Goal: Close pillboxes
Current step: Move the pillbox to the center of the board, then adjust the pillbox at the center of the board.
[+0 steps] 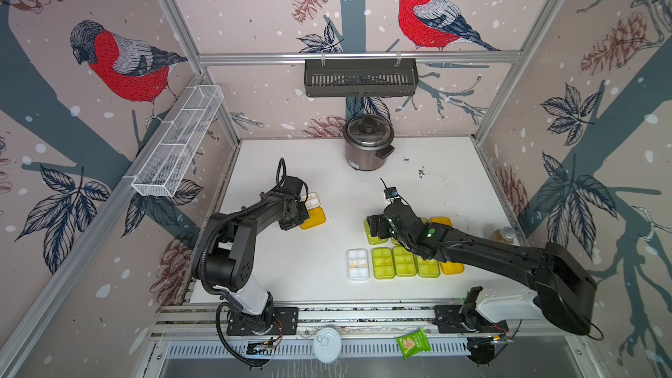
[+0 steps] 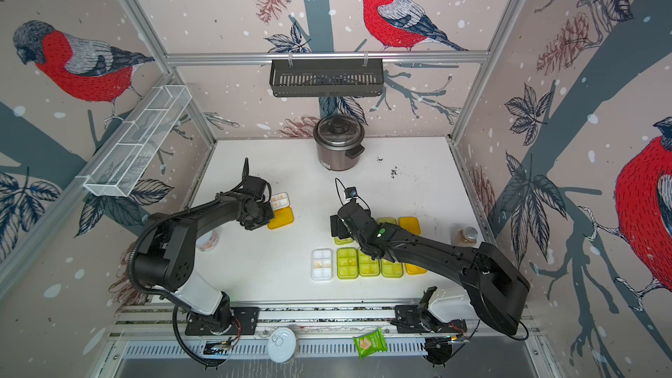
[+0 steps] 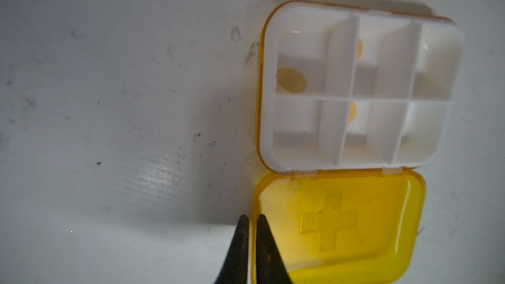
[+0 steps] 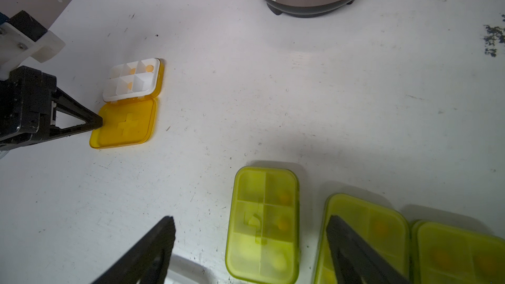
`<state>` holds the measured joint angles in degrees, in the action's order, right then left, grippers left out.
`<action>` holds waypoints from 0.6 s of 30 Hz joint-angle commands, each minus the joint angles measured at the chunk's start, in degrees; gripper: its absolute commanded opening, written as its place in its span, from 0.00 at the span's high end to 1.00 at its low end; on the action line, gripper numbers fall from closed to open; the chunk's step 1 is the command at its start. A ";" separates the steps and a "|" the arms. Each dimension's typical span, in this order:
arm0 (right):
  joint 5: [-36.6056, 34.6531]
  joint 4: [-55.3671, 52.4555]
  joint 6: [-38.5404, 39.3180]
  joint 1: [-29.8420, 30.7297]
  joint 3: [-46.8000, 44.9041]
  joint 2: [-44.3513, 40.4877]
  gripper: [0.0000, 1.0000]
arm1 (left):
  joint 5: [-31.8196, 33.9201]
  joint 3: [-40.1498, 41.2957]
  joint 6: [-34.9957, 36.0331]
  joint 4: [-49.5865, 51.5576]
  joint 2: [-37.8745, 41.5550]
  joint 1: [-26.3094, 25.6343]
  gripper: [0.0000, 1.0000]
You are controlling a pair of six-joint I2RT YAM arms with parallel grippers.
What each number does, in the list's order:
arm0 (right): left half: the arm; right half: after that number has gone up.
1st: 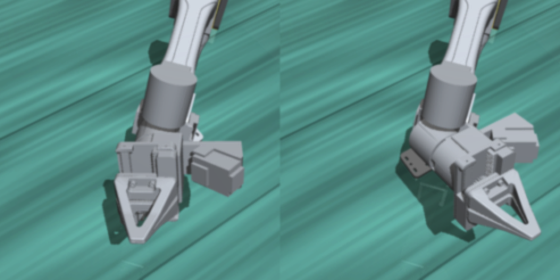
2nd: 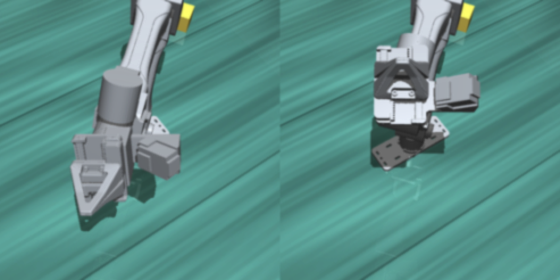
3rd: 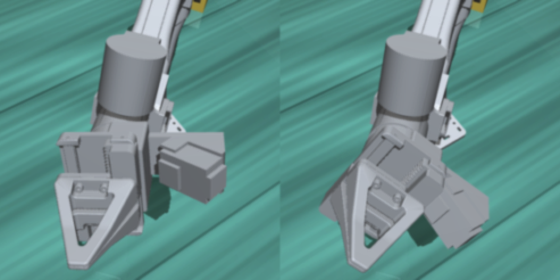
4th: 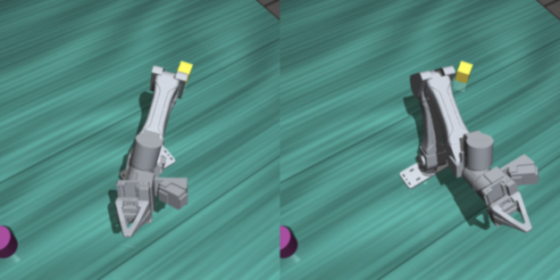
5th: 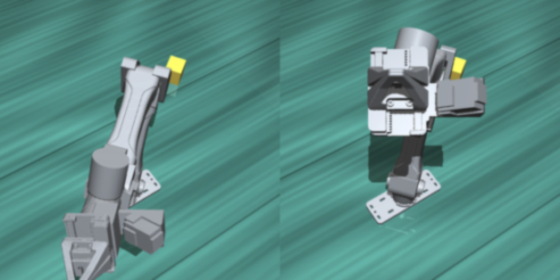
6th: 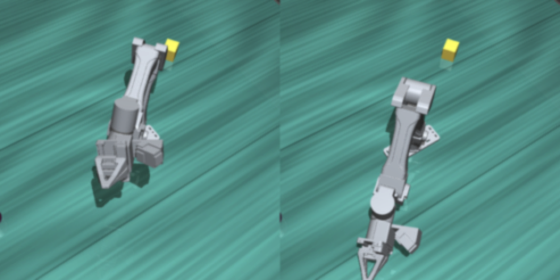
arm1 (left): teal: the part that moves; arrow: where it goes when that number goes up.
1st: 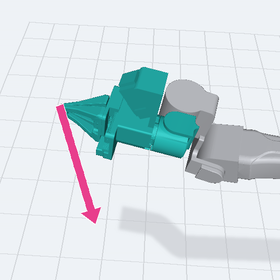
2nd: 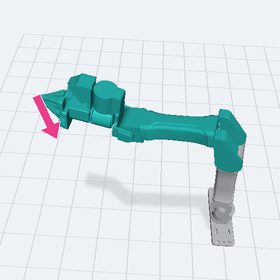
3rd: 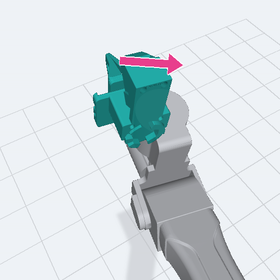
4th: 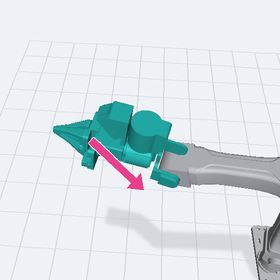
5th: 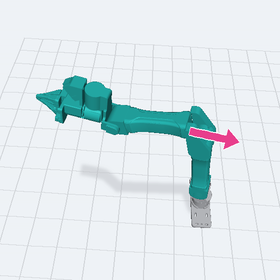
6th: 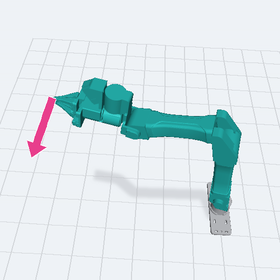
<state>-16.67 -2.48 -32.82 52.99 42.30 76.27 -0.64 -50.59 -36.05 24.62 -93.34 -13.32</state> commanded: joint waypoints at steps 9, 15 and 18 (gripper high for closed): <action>-1.80 0.85 -0.46 0.40 0.02 -0.78 0.11 | -6.26 4.63 0.61 -4.09 3.23 -0.80 0.69; -1.94 1.07 -0.42 0.50 0.27 -0.02 0.11 | -10.37 7.13 -0.03 -8.08 3.96 -4.66 0.60; -2.23 0.86 -0.27 0.48 0.50 0.41 0.11 | -10.87 5.80 -0.33 -9.42 2.68 -6.98 0.60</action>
<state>-17.69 -2.52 -33.04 53.34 42.30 76.40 -9.17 -44.27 -35.73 15.46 -89.54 -18.83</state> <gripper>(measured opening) 0.891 0.402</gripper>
